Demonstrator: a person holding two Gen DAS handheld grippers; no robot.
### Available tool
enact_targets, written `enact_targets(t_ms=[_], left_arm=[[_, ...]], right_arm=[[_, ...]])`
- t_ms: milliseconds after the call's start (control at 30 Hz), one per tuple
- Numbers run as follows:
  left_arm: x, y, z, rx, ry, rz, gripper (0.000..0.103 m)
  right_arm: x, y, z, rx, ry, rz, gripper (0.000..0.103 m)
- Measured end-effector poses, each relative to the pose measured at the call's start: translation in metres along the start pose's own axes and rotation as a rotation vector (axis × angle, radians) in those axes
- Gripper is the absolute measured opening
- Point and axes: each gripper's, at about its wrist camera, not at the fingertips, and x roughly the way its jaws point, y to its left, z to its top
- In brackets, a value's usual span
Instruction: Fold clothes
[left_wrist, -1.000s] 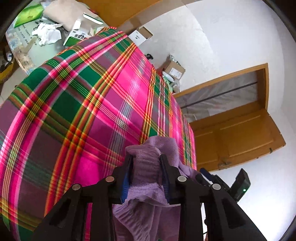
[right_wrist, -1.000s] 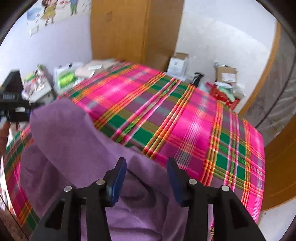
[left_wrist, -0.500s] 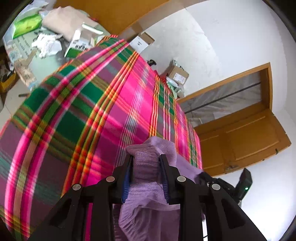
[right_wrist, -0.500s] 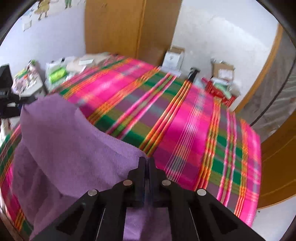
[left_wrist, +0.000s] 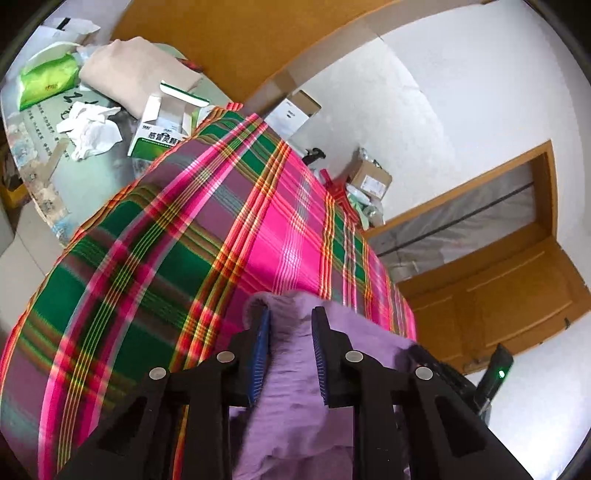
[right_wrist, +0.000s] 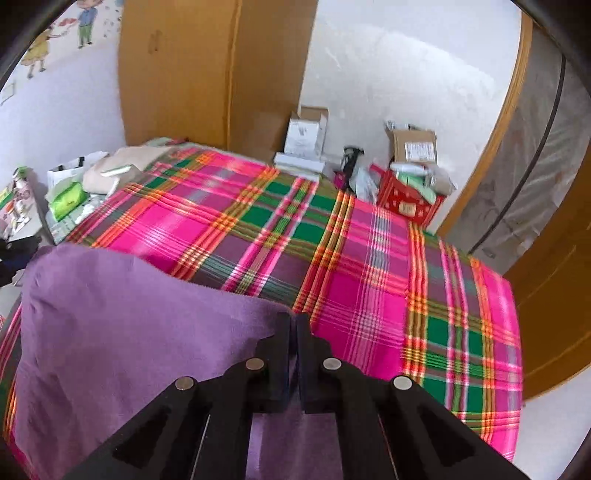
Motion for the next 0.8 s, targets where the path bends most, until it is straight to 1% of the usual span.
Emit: enact_targets(t_ms=[133,200,233,267,300,333,367,433,533,600,667,733,800], left_arm=[[0.007,0.000,-0.008,0.031,0.028,0.012,0.023],[0.004,-0.002,-0.016,0.045,0.041,0.002,0.023],[0.001,-0.004,-0.020,0.052,0.045,-0.008,0.023],[-0.001,-0.005,-0.024,0.059,0.049,-0.018,0.023],[-0.005,-0.009,-0.030,0.076,0.055,-0.026,0.023],[-0.007,-0.012,-0.035,0.094,0.061,-0.027,0.023],[-0.010,-0.018,-0.042,0.122,0.068,-0.029,0.023],[-0.015,-0.029,-0.055,0.170,0.083,-0.039,0.023],[-0.018,-0.043,-0.073,0.221,0.115,-0.064,0.023],[-0.018,-0.051,-0.084,0.246,0.142,-0.076,0.023],[-0.019,-0.059,-0.096,0.276,0.163,-0.084,0.025],[-0.027,-0.068,-0.107,0.310,0.161,-0.100,0.026],[-0.040,-0.077,-0.115,0.339,0.120,-0.114,0.026]], right_arm=[[0.029,0.003,0.001,-0.003,0.085,-0.016,0.004],[0.030,0.001,-0.001,0.018,0.093,-0.005,0.005],[0.028,-0.001,-0.001,0.032,0.092,0.006,0.008],[0.026,-0.002,-0.002,0.046,0.091,0.018,0.014],[0.019,-0.006,-0.002,0.073,0.083,0.044,0.018],[0.011,-0.011,-0.002,0.102,0.075,0.072,0.024],[0.003,-0.014,-0.002,0.125,0.067,0.105,0.027],[-0.016,-0.020,-0.005,0.167,0.042,0.158,0.028],[-0.050,-0.023,-0.013,0.174,-0.015,0.172,0.030],[-0.068,-0.024,-0.023,0.176,-0.035,0.173,0.031],[-0.087,-0.025,-0.038,0.179,-0.056,0.179,0.031],[-0.106,-0.028,-0.057,0.193,-0.074,0.179,0.031],[-0.120,-0.032,-0.076,0.206,-0.088,0.178,0.031]])
